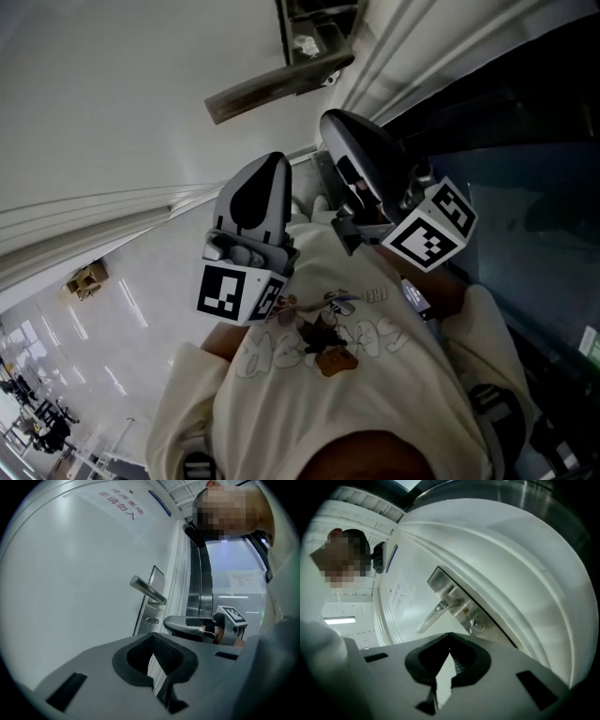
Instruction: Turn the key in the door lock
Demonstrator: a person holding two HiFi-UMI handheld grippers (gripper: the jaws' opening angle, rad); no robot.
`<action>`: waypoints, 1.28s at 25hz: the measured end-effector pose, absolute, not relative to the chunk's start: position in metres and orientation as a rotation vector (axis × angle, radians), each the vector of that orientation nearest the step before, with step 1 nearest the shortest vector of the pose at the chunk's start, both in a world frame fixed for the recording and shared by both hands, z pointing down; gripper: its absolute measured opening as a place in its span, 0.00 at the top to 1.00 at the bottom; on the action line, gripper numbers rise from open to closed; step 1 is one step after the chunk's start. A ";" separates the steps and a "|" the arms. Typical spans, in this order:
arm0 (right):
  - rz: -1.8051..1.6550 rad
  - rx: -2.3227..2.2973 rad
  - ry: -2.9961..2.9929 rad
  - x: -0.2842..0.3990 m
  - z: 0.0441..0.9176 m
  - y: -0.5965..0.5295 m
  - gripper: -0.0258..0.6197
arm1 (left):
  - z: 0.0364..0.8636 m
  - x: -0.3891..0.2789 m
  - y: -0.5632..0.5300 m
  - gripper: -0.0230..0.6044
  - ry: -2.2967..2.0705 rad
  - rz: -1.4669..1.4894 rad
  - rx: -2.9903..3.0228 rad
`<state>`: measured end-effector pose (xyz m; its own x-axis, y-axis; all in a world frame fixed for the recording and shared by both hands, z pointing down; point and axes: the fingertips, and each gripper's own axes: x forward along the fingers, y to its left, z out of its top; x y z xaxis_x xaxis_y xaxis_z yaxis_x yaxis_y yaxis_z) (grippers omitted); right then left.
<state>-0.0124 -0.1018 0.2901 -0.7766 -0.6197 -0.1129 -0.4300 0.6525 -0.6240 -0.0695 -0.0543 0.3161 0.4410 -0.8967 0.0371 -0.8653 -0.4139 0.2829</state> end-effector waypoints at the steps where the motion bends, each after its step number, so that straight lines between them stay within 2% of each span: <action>1: -0.867 -0.828 2.563 -0.015 0.295 -0.103 0.95 | 0.317 -0.068 -0.054 0.96 -1.513 -0.169 2.438; 13: -0.902 -0.775 2.668 -0.007 0.317 -0.103 0.95 | 0.308 -0.034 -0.055 0.96 -1.478 -0.196 2.471; 32: -0.955 -0.750 2.628 -0.030 0.319 -0.094 0.95 | 0.312 -0.044 -0.048 0.96 -1.460 -0.201 2.461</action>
<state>-0.0305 -0.0939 0.3187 -0.8374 -0.5440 -0.0534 -0.3828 0.6534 -0.6531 -0.0441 -0.0484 0.3124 0.4820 -0.8760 0.0192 -0.8380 -0.4545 0.3020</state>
